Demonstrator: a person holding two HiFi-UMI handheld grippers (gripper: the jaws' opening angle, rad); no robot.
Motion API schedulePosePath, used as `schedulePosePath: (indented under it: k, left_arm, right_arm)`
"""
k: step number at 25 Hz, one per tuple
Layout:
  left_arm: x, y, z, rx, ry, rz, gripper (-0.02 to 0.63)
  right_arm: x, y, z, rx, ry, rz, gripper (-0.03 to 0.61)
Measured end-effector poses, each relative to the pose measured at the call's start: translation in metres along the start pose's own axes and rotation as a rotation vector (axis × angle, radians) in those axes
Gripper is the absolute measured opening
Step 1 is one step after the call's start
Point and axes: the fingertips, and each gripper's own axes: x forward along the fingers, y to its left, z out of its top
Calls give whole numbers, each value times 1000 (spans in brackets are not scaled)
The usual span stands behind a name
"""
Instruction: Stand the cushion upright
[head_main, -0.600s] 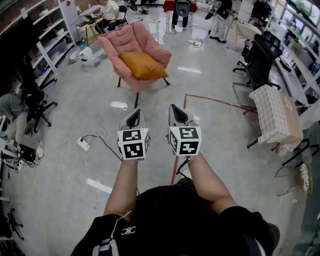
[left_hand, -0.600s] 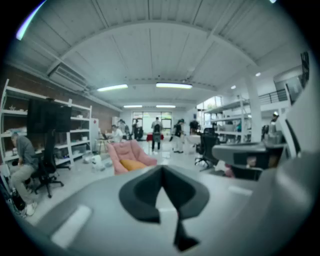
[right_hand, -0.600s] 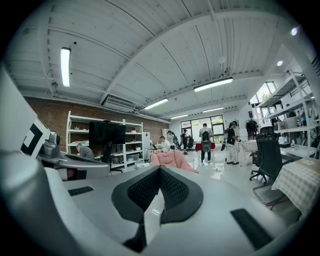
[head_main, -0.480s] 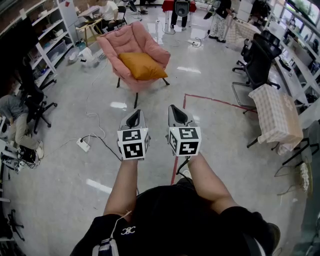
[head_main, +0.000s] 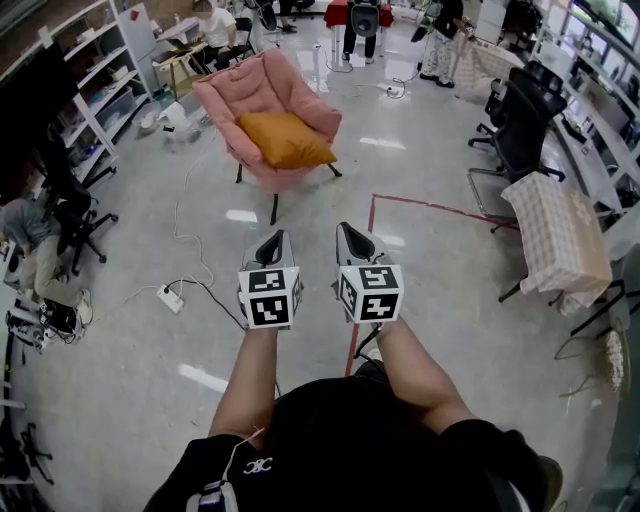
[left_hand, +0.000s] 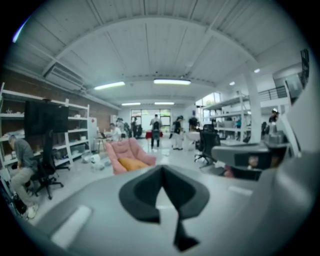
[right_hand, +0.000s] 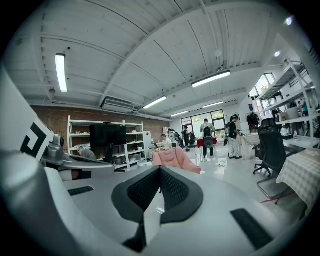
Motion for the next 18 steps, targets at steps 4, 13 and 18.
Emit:
schedulePosePath:
  k: [4, 13, 18]
  left_arm:
    - [20, -9, -1, -5, 14, 1, 0]
    - [90, -44, 23, -11, 28, 26, 0]
    - [133, -66, 39, -37, 38, 56, 0]
  right_arm:
    - [11, -17, -4, -12, 27, 11, -5]
    - [47, -89, 13, -25, 35, 48, -5]
    - [70, -134, 31, -37, 29, 90, -5]
